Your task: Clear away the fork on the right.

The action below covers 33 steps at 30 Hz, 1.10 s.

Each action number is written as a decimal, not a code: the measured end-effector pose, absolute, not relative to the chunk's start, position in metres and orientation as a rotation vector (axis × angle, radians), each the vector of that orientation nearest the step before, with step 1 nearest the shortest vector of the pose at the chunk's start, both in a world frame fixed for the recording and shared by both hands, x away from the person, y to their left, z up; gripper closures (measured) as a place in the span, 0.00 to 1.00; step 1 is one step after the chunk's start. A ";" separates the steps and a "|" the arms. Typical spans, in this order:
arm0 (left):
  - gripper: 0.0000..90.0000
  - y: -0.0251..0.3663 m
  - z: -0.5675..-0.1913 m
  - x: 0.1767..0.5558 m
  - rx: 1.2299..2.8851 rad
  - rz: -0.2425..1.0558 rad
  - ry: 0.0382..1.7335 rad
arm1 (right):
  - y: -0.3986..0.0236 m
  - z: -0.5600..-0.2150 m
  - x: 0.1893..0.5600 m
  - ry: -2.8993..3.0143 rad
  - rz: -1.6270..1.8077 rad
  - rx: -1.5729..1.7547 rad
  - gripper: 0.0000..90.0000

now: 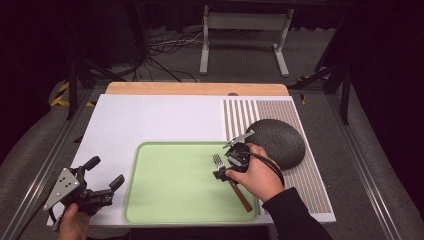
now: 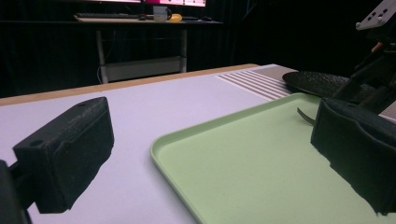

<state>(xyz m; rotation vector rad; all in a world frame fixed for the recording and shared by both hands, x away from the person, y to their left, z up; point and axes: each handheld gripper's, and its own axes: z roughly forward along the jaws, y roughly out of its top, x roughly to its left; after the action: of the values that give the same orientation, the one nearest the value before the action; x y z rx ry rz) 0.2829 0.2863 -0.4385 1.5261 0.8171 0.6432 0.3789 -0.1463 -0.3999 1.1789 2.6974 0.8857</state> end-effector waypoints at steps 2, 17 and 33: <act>0.00 0.286 -0.438 0.283 1.526 0.643 0.817 | -0.145 -0.400 0.379 2.700 0.906 1.170 0.29; 0.00 0.286 -0.438 0.283 1.523 0.642 0.817 | -0.144 -0.414 0.386 2.781 0.932 0.943 1.00; 0.00 0.287 -0.438 0.283 1.522 0.643 0.817 | -0.143 -0.428 0.390 2.795 0.864 0.939 1.00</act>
<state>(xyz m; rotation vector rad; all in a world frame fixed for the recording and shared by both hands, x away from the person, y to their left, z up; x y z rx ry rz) 0.2827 0.2868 -0.4381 1.5215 0.8168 0.6431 0.3904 -0.1428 -0.4284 0.9390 2.7950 0.8641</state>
